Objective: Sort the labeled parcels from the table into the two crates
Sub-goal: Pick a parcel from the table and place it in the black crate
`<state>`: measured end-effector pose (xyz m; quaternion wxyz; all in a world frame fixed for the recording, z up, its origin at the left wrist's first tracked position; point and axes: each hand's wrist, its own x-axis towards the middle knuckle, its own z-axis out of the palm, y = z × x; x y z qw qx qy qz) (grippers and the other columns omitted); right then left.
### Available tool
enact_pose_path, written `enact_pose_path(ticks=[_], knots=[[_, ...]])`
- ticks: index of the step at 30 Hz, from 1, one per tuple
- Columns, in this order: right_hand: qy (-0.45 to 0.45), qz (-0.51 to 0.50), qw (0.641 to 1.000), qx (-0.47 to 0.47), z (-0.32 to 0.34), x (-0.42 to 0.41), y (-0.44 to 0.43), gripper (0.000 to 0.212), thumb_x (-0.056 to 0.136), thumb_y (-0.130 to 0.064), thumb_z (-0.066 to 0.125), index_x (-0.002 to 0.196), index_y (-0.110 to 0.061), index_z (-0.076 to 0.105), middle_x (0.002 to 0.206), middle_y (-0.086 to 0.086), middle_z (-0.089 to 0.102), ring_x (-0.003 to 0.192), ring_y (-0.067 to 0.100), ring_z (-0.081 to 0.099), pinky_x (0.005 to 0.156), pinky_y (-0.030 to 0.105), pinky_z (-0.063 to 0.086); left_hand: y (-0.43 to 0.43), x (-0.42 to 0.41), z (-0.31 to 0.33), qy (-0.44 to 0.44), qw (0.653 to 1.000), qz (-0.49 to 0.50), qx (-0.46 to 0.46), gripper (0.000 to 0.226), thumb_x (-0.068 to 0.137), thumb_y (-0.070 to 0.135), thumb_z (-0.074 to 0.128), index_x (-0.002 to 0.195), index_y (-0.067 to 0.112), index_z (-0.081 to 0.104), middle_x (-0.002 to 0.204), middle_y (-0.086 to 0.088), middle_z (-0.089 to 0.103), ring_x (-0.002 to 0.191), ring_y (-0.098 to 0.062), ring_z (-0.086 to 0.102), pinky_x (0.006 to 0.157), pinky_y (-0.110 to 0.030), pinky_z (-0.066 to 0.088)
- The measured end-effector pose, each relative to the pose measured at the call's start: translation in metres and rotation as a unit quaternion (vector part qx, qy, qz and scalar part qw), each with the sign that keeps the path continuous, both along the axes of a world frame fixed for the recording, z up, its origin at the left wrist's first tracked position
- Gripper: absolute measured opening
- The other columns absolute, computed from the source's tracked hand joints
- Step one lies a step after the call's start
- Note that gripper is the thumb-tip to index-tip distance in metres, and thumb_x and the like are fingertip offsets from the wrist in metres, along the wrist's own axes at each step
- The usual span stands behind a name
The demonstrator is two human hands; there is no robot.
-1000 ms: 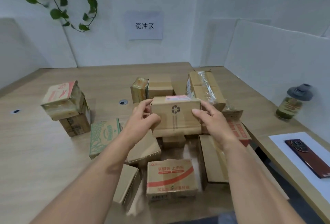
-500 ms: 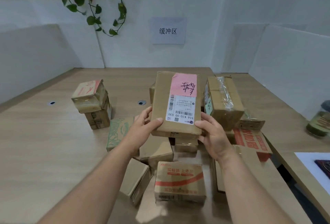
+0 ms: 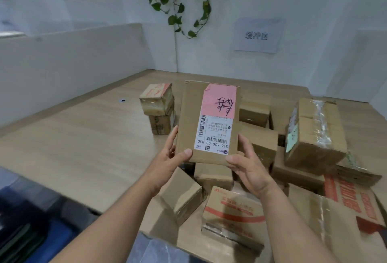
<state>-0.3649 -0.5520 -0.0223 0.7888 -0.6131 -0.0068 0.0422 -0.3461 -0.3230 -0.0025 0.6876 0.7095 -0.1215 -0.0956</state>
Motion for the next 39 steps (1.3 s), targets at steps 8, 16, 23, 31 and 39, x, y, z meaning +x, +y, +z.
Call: enact_pose_path(ticks=[8, 16, 23, 31, 39], knots=[[-0.031, 0.047, 0.997, -0.049, 0.008, 0.009, 0.063, 0.078, 0.057, -0.024, 0.078, 0.124, -0.044, 0.042, 0.09, -0.004, 0.074, 0.094, 0.007, 0.068, 0.083, 0.023, 0.049, 0.064, -0.024, -0.007, -0.005, 0.997, 0.077, -0.003, 0.091, 0.066, 0.05, 0.072, 0.145, 0.048, 0.025, 0.132, 0.006, 0.058, 0.113, -0.006, 0.059, 0.108, -0.039, 0.04], [-0.08, 0.071, 0.994, -0.029, 0.017, 0.014, 0.167, 0.087, 0.048, -0.03, 0.08, 0.126, -0.044, 0.046, 0.121, 0.006, 0.063, 0.115, 0.019, 0.061, 0.075, 0.024, 0.055, 0.163, -0.042, -0.002, -0.023, 0.99, 0.141, -0.01, 0.089, 0.065, 0.052, 0.072, 0.143, 0.049, 0.029, 0.13, 0.003, 0.06, 0.115, -0.011, 0.06, 0.102, -0.036, 0.045], [-0.089, 0.151, 0.983, -0.055, 0.022, 0.018, 0.302, 0.086, 0.045, -0.03, 0.079, 0.122, -0.037, 0.045, 0.114, 0.006, 0.068, 0.096, 0.012, 0.069, 0.069, 0.022, 0.054, 0.288, -0.073, 0.0, -0.022, 0.976, 0.216, 0.0, 0.084, 0.066, 0.055, 0.07, 0.139, 0.053, 0.03, 0.129, 0.009, 0.06, 0.116, -0.004, 0.058, 0.107, -0.036, 0.041], [-0.063, 0.2, 0.975, -0.071, 0.007, 0.007, 0.442, 0.082, 0.046, -0.029, 0.075, 0.122, -0.04, 0.047, 0.102, 0.011, 0.074, 0.096, 0.023, 0.07, 0.076, 0.029, 0.053, 0.424, -0.12, -0.011, 0.003, 0.961, 0.271, 0.063, 0.08, 0.079, 0.041, 0.072, 0.145, 0.039, 0.028, 0.14, 0.011, 0.048, 0.125, 0.007, 0.045, 0.102, -0.015, 0.036], [-0.053, 0.288, 0.952, -0.086, -0.005, -0.019, 0.576, 0.081, 0.045, -0.033, 0.075, 0.121, -0.045, 0.048, 0.102, 0.008, 0.074, 0.09, 0.018, 0.07, 0.079, 0.031, 0.051, 0.557, -0.204, -0.029, 0.016, 0.88, 0.41, 0.239, 0.063, 0.088, 0.041, 0.063, 0.142, 0.041, 0.031, 0.148, 0.013, 0.036, 0.137, -0.007, 0.033, 0.11, -0.033, 0.032]])
